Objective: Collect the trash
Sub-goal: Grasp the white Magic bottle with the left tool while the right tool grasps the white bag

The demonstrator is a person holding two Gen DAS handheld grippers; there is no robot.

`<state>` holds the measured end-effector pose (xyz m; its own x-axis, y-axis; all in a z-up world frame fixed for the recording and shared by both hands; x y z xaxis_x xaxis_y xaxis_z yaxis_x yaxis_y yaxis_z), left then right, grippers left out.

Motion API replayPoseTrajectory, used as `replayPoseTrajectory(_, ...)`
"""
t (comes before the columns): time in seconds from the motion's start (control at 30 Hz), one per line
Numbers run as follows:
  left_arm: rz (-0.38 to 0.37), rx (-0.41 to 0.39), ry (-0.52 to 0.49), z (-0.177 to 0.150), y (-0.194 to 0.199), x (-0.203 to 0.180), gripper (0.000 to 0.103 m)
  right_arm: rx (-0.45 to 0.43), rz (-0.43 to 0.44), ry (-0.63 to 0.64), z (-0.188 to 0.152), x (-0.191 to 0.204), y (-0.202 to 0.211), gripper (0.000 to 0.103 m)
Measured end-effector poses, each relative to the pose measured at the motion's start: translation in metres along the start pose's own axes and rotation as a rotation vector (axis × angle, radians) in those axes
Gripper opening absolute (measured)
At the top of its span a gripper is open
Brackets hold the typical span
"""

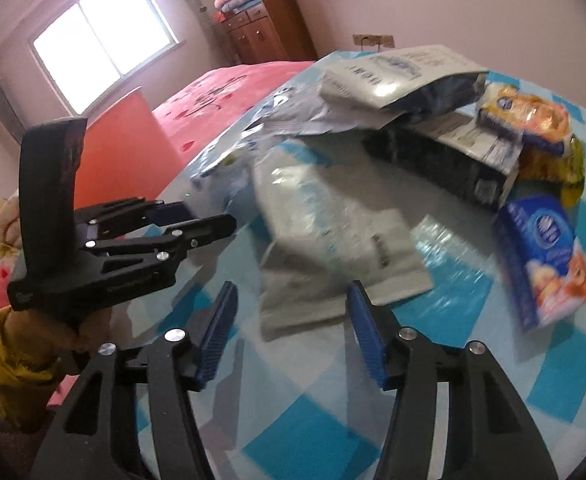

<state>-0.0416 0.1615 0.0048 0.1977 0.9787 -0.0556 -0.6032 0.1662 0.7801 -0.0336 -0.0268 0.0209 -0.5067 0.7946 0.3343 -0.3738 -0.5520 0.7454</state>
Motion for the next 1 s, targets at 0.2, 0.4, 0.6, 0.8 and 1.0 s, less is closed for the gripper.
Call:
replayPoseTrajectory(0.2, 0.010, -0.016, 0.018, 0.002, 0.013, 0.002, 0.051, -0.068, -0.062, -0.072, 0.016, -0.015, 0.012, 0.093)
replayPoseTrajectory(0.4, 0.028, -0.051, 0.027, 0.016, 0.014, 0.006, 0.074, -0.074, -0.021, -0.120, 0.039, -0.032, -0.003, 0.094)
replayPoseTrajectory(0.6, -0.020, -0.008, 0.121, 0.024, -0.009, 0.021, 0.075, -0.032, 0.019, -0.136, 0.049, -0.036, -0.027, 0.094)
replayPoseTrajectory(0.8, -0.020, 0.000, 0.162, 0.030, -0.018, 0.025, 0.065, -0.033, 0.033, -0.137, 0.051, -0.037, -0.034, 0.094)
replayPoseTrajectory(1.0, -0.005, -0.006, 0.167, 0.030, -0.019, 0.021, 0.057, -0.038, -0.017, -0.082, 0.059, -0.027, -0.042, 0.094)
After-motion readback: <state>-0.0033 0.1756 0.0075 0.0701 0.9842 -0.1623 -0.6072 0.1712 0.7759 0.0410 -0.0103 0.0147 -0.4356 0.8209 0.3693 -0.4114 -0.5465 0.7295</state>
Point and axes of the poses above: each gripper's, at about its wrist camera, not at the fingertips, and y roughly against the way its jaws point, x to its left, z to its top, the point moved 1 cm from there along -y, roughly the way its jaws point, and after that the axes turned 1 degree about -z, right-handed, at the moved point
